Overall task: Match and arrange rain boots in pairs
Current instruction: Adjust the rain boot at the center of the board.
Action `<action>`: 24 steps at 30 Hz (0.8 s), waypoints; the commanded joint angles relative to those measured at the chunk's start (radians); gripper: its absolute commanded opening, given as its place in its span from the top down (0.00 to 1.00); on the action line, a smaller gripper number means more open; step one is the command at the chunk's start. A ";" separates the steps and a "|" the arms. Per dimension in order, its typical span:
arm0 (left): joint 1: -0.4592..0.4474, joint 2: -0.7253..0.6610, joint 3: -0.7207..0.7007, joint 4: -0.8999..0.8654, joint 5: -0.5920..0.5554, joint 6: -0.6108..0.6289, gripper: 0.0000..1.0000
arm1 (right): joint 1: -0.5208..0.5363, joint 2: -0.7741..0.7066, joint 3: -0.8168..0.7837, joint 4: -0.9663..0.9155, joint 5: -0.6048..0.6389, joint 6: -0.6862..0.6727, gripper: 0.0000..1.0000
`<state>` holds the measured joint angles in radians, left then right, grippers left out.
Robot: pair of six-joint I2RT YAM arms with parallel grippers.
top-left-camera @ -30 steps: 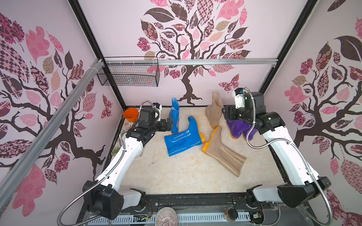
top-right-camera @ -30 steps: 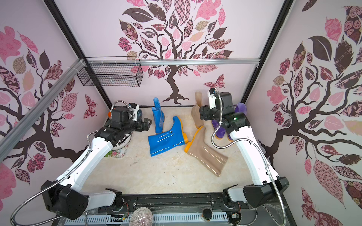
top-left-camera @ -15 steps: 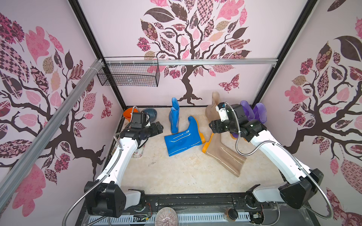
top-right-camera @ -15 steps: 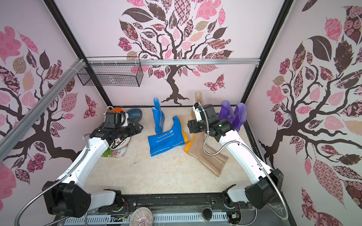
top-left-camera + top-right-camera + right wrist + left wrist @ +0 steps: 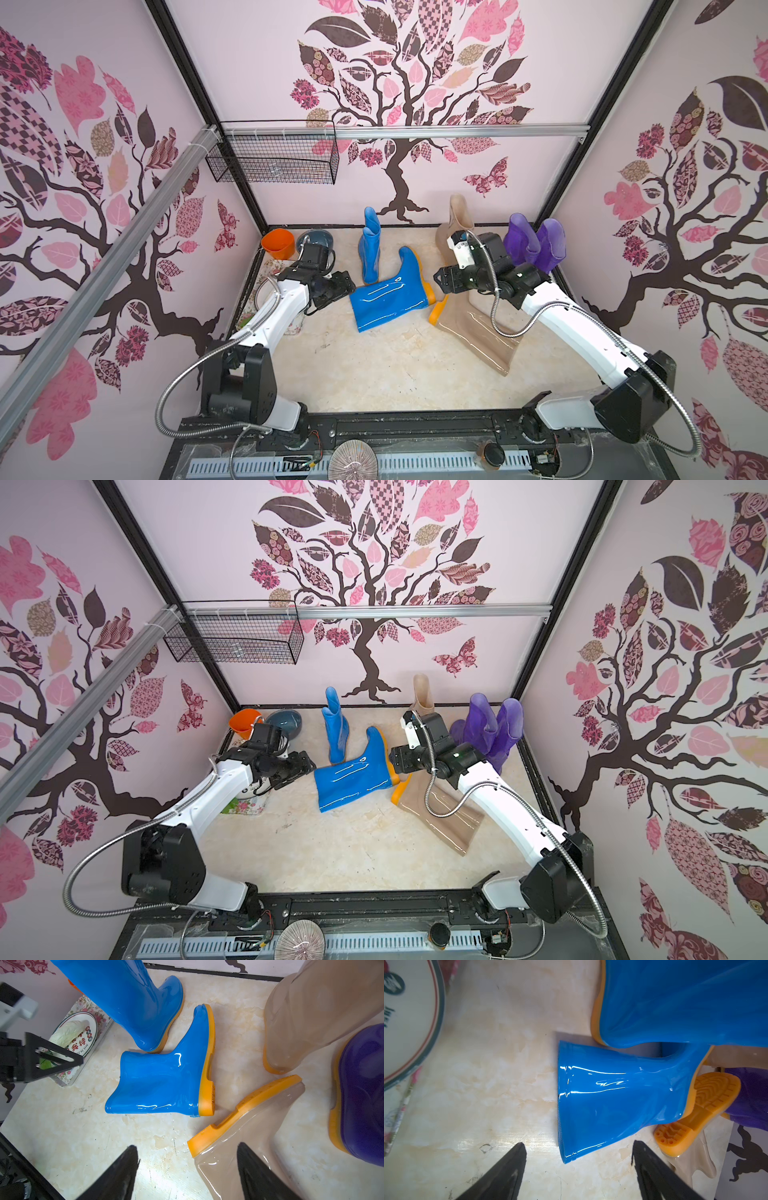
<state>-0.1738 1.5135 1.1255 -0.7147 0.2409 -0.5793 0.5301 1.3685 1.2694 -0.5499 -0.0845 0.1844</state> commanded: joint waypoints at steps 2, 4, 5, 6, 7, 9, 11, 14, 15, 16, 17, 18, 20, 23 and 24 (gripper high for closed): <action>0.022 0.045 -0.069 0.047 0.087 -0.080 0.17 | 0.056 0.043 -0.010 0.028 -0.017 0.014 0.23; 0.038 0.059 -0.096 0.082 0.102 -0.098 0.17 | 0.085 0.051 -0.023 0.038 -0.016 0.010 0.23; 0.047 0.065 -0.108 0.100 0.121 -0.107 0.17 | 0.092 0.053 -0.030 0.041 -0.017 0.014 0.23; 0.053 0.070 -0.120 0.122 0.141 -0.114 0.18 | 0.095 0.057 -0.034 0.044 -0.019 0.020 0.24; 0.056 0.075 -0.136 0.147 0.156 -0.121 0.18 | 0.097 0.059 -0.040 0.047 -0.023 0.025 0.24; 0.057 0.094 -0.150 0.177 0.166 -0.131 0.19 | 0.098 0.056 -0.050 0.057 -0.025 0.030 0.24; 0.056 0.123 -0.144 0.187 0.162 -0.128 0.21 | 0.098 0.054 -0.051 0.061 -0.024 0.033 0.24; 0.058 0.146 -0.135 0.214 0.141 -0.104 0.22 | 0.099 0.050 -0.049 0.061 -0.017 0.033 0.24; 0.058 0.154 -0.129 0.224 0.136 -0.093 0.22 | 0.099 0.048 -0.051 0.063 -0.015 0.032 0.24; 0.057 0.165 -0.117 0.224 0.123 -0.085 0.22 | 0.098 0.045 -0.052 0.062 -0.014 0.035 0.24; 0.058 0.182 -0.099 0.220 0.112 -0.073 0.23 | 0.099 0.042 -0.056 0.063 -0.014 0.036 0.24; 0.057 0.194 -0.083 0.219 0.103 -0.060 0.24 | 0.099 0.041 -0.058 0.061 -0.014 0.036 0.25; 0.057 0.221 -0.045 0.211 0.066 -0.036 0.25 | 0.100 0.034 -0.065 0.056 -0.008 0.039 0.25; 0.059 0.255 -0.002 0.204 0.031 0.004 0.27 | 0.100 0.021 -0.076 0.050 0.002 0.041 0.25; 0.059 0.263 0.004 0.213 0.031 0.018 0.27 | 0.099 0.016 -0.083 0.050 0.005 0.041 0.25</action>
<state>-0.1165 1.7664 1.0626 -0.5266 0.3138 -0.6182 0.6308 1.4101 1.2049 -0.4908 -0.0990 0.2100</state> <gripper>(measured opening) 0.732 0.754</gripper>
